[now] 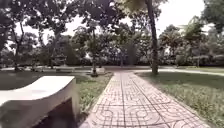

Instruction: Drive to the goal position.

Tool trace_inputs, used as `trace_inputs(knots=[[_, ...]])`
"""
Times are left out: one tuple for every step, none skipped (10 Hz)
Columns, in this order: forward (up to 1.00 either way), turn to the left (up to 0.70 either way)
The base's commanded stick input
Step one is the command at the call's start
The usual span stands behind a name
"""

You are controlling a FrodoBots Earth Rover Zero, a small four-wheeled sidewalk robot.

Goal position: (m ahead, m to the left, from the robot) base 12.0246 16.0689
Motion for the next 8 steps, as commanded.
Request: trace_inputs(knots=[[0.88, 0.00], [0.79, -0.12], [0.70, -0.27], [0.70, -0.27], [0.70, -0.27], [0.70, -0.27], [0.70, -0.27], [0.70, -0.27]])
